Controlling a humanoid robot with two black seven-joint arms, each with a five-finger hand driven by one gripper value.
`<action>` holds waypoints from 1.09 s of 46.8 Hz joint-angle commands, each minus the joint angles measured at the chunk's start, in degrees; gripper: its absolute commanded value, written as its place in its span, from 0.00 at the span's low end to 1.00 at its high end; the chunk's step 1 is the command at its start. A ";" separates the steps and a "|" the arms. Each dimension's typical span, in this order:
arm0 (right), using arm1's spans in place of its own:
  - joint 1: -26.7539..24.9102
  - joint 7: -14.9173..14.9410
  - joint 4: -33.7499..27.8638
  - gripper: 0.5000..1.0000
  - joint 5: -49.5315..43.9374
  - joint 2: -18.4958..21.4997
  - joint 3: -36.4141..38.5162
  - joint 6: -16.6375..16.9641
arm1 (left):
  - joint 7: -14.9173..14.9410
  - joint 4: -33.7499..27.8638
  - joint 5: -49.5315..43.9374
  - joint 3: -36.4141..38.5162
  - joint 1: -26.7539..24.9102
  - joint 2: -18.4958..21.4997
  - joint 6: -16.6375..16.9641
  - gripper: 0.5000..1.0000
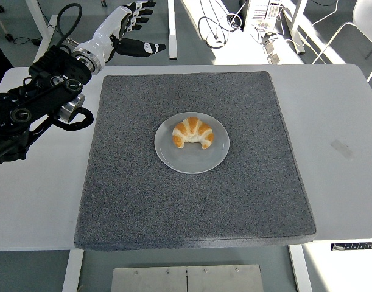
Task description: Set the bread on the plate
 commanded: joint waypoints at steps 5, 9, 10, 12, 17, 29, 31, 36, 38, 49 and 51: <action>0.01 -0.01 0.00 1.00 0.00 0.00 0.07 0.00 | -9.51 1.87 -12.35 -2.26 5.08 -0.63 3.49 0.74; 0.01 -0.01 0.00 1.00 0.00 0.00 -0.02 0.00 | -13.64 2.04 -16.84 -4.72 8.06 -0.63 3.76 0.74; 0.01 -0.01 0.00 1.00 0.00 0.00 -0.02 0.00 | -14.43 2.13 -17.64 -5.51 8.86 -0.63 3.76 0.74; 0.01 -0.01 0.00 1.00 0.00 0.00 -0.02 0.00 | -16.01 2.48 -19.22 -7.88 10.61 -0.89 3.76 0.74; 0.01 -0.01 0.00 1.00 0.00 0.00 -0.02 0.00 | -18.92 5.11 -21.51 -14.91 13.96 -2.03 3.14 0.74; 0.01 -0.01 0.00 1.00 0.00 0.00 -0.02 0.00 | -21.91 12.59 -25.11 -25.64 18.09 -7.48 -4.93 0.74; 0.01 -0.01 0.00 1.00 0.00 0.00 -0.02 0.00 | -22.52 13.82 -26.16 -25.91 18.27 -8.19 -6.60 0.74; 0.01 -0.01 0.00 1.00 0.00 0.00 -0.02 0.00 | -23.23 17.94 -29.15 -26.08 18.27 -10.29 -10.74 0.73; 0.01 -0.01 0.00 1.00 0.00 0.00 -0.02 0.00 | -23.23 19.53 -30.29 -26.17 18.18 -10.73 -12.32 0.74; 0.09 -0.01 0.35 1.00 0.00 0.00 -0.02 0.09 | -23.41 21.21 -31.88 -26.08 17.83 -10.91 -15.49 0.74; 0.18 -0.01 0.61 1.00 0.00 0.00 0.15 0.18 | -23.32 21.29 -31.88 -26.00 17.74 -10.83 -15.49 0.74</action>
